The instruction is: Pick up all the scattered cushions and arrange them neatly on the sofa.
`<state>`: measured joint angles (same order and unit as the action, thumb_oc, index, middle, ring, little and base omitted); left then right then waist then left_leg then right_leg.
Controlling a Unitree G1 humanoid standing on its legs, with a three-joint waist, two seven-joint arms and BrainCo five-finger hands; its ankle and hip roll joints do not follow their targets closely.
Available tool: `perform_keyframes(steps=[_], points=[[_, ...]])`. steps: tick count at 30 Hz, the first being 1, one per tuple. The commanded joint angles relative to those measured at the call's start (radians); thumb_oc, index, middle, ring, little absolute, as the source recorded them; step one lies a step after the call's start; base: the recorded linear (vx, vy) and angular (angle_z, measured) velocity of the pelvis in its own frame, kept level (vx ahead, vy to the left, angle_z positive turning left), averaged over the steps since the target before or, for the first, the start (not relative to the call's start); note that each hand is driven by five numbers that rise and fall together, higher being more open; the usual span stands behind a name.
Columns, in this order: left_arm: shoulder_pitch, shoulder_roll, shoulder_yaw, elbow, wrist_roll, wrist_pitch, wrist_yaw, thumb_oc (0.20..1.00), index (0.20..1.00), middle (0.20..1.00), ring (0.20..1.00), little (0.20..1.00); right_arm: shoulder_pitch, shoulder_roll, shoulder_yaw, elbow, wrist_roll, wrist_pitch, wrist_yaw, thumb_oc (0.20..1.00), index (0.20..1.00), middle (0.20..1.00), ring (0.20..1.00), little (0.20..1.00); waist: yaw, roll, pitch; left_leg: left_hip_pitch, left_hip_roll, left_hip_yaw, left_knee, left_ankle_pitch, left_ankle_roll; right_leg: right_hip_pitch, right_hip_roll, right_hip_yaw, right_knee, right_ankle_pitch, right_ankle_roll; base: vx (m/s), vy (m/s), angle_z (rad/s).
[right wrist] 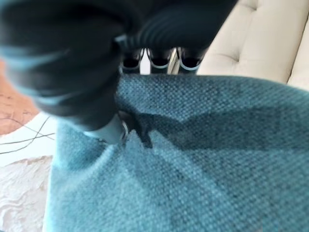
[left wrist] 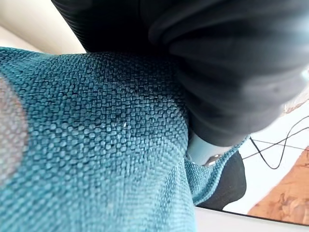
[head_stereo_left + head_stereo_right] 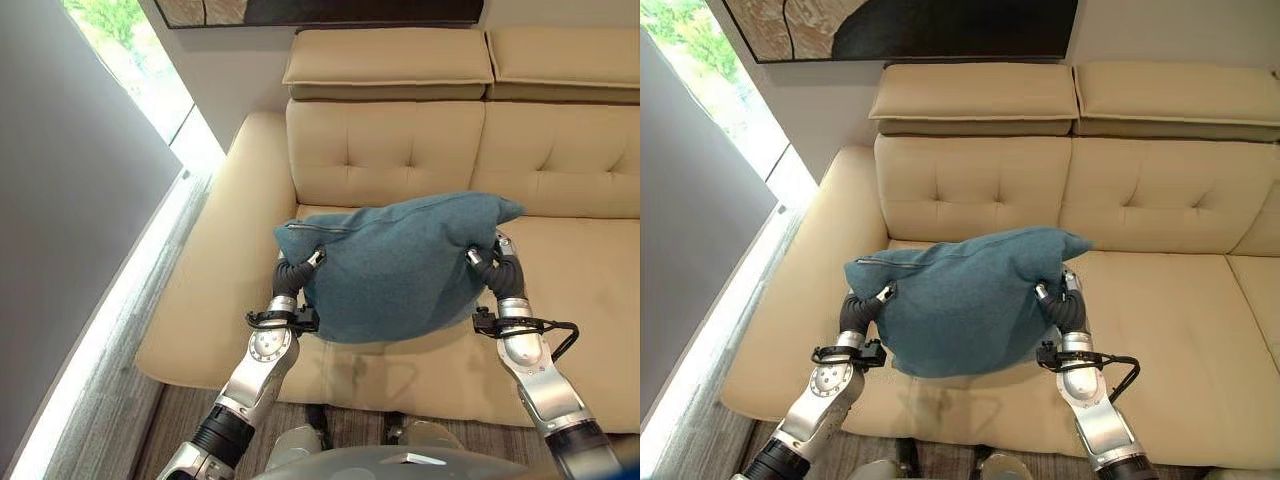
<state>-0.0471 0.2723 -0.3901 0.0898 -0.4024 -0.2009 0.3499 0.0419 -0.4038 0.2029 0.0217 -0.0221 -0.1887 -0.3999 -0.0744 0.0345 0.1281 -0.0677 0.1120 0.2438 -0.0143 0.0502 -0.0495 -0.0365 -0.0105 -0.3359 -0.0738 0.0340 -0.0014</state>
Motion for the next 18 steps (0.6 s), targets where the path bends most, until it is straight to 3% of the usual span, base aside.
perform_keyframes(steps=[1,9,18], points=[[-0.102,0.008,-0.020,-0.058,0.086,-0.065,-0.007,0.200,0.200,0.200,0.200,0.200,-0.067,0.028,0.036,-0.067,-0.025,-0.078,-0.007,0.200,0.200,0.200,0.200,0.200,0.005,-0.026,-0.084,0.055,-0.039,0.003,-0.029,-0.049,-0.016,0.061,-0.085,0.033,-0.010,-0.047,0.123,0.17,0.069,-0.09],[-0.137,0.010,-0.006,-0.024,0.118,-0.057,0.018,0.200,0.200,0.200,0.200,0.200,-0.122,0.041,0.049,-0.046,-0.029,-0.069,-0.018,0.200,0.200,0.200,0.200,0.200,0.014,-0.021,-0.094,0.099,-0.050,0.014,-0.073,-0.063,-0.007,0.059,-0.088,0.061,-0.014,-0.039,0.142,0.08,0.059,-0.07],[-0.474,0.003,-0.035,0.171,0.123,-0.061,0.120,0.200,0.200,0.200,0.200,0.200,-0.456,0.041,0.126,0.059,-0.036,-0.041,-0.092,0.200,0.200,0.200,0.200,0.200,0.022,-0.020,-0.036,-0.002,-0.055,0.017,-0.073,-0.050,-0.003,-0.066,-0.099,0.086,-0.014,0.004,0.161,-0.08,0.030,-0.15]])
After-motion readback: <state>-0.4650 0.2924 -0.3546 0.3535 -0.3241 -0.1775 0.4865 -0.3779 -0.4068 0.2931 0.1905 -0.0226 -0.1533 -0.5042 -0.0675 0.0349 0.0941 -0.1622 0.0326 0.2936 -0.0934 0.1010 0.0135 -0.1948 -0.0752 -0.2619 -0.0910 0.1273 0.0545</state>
